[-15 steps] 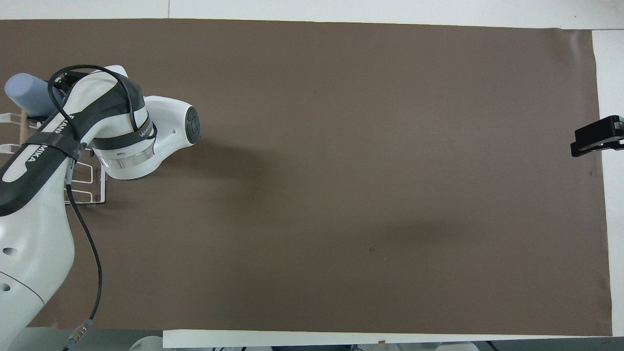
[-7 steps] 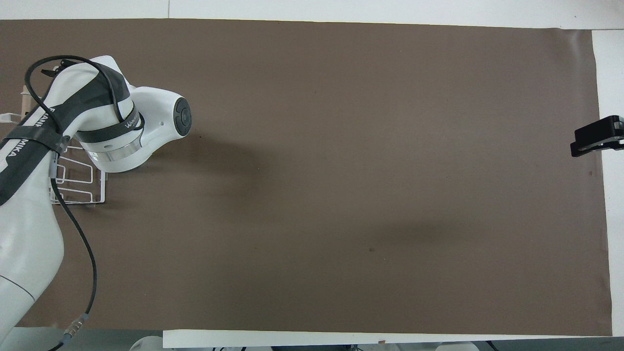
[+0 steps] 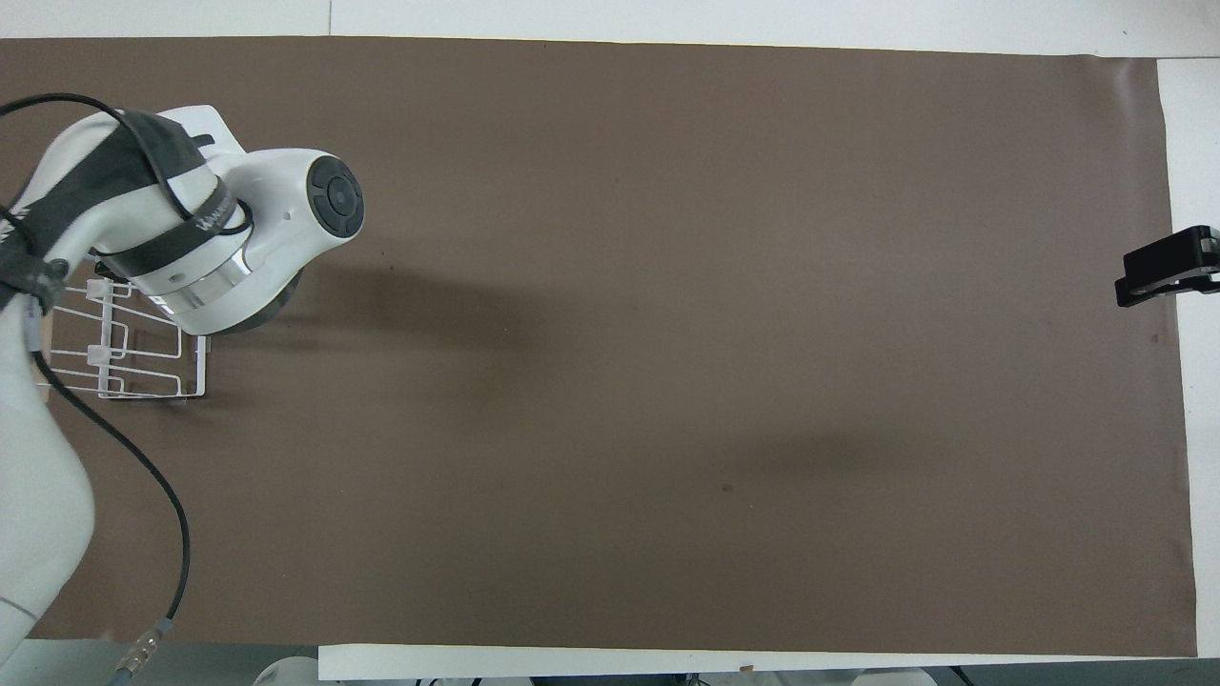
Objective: Hang cup on cup holder
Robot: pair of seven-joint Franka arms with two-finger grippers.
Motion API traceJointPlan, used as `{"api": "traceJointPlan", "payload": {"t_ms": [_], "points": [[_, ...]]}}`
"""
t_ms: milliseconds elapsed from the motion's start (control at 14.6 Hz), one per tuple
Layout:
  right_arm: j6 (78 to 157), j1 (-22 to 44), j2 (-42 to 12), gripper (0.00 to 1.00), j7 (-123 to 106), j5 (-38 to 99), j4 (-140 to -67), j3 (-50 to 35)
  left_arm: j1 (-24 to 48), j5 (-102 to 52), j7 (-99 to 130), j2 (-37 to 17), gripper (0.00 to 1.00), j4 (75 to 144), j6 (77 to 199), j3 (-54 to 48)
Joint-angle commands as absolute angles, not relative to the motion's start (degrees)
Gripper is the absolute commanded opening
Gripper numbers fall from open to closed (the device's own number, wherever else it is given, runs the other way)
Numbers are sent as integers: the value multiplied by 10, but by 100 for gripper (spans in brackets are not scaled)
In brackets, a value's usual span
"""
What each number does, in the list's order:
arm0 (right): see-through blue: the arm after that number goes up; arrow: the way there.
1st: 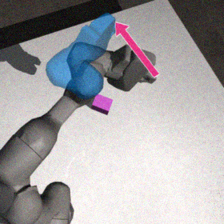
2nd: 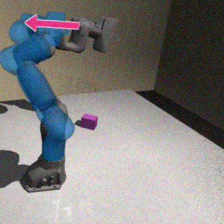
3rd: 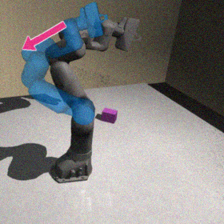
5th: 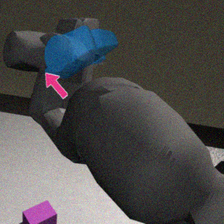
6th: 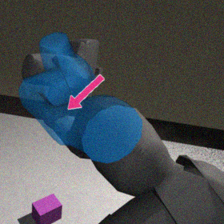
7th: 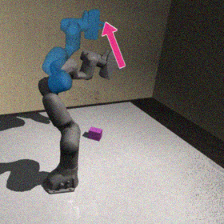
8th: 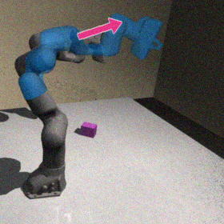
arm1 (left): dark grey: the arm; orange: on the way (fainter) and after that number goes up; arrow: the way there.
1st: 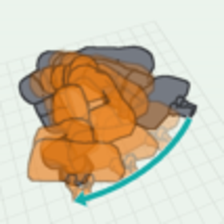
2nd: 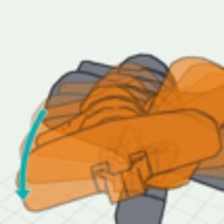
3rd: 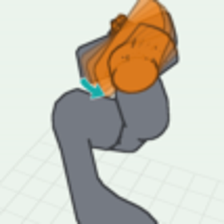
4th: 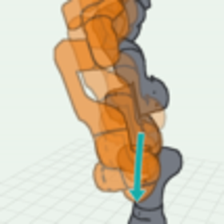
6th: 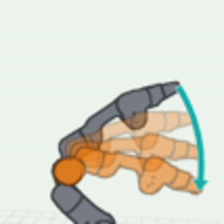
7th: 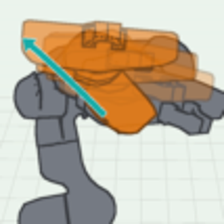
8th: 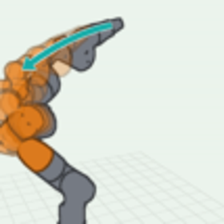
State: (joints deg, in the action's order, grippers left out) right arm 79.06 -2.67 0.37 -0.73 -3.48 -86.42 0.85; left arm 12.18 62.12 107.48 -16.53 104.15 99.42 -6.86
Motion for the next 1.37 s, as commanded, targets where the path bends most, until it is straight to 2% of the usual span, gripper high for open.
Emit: {"api": "traceJointPlan", "payload": {"t_ms": [0, 411, 753, 1300], "points": [[791, -33, 17, 99, -1, -25, -879, 4, 93, 537, 909, -87, 100, 1056, 1026, -69], [792, -34, 17, 99, -1, -25, -879, 4, 47, 319, 592, -5, 100, 1043, 1022, -64], [791, -34, 17, 99, -1, -25, -879, 4, 24, 137, 350, 17, 100, 1045, 983, -62], [791, -34, 17, 99, -1, -25, -879, 4, -33, -2, 30, 63, 100, 1036, 911, -69]]}}
